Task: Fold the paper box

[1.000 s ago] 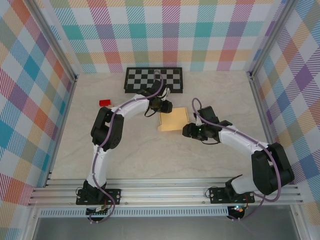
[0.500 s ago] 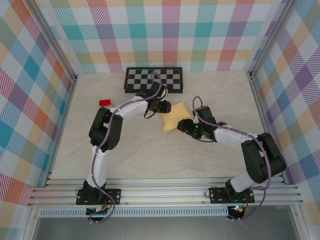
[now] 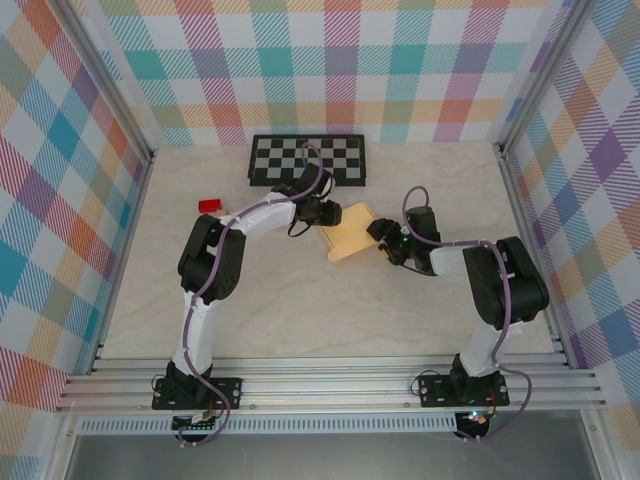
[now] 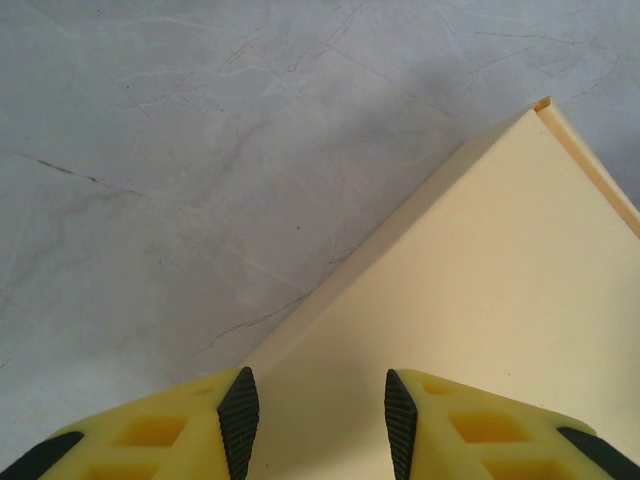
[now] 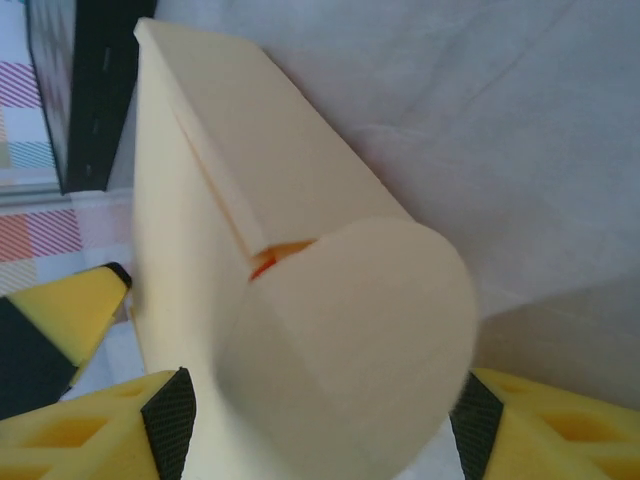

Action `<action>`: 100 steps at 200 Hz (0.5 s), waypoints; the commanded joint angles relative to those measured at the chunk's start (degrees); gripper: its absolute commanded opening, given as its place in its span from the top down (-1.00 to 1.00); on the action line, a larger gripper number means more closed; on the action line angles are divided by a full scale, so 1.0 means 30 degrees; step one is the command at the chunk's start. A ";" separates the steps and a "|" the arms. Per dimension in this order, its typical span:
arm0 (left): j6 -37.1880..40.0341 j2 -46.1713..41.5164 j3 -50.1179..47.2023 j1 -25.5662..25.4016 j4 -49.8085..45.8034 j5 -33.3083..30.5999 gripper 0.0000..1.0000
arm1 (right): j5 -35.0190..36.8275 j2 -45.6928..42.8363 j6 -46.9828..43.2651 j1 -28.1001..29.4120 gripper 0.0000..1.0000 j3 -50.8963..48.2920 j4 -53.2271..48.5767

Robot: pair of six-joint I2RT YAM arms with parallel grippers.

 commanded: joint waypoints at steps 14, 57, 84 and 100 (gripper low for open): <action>-0.0206 0.1212 -0.0444 0.0197 -0.2814 -0.0302 0.14 | 0.0198 0.1442 0.2114 0.0025 -0.43 -0.0207 0.4637; -0.0108 0.1450 -0.0085 0.0198 -0.3113 -0.0280 0.14 | 0.2001 0.2232 0.3671 0.0135 -0.43 -0.0622 0.5332; 0.0013 0.1672 0.0149 0.0248 -0.3407 -0.0491 0.14 | 0.3402 0.1115 0.3012 0.0127 -0.44 0.0298 0.0042; -0.0001 0.1773 0.0230 0.0314 -0.3459 -0.0511 0.15 | 0.4088 0.0583 0.2176 0.0142 -0.45 0.0731 -0.1668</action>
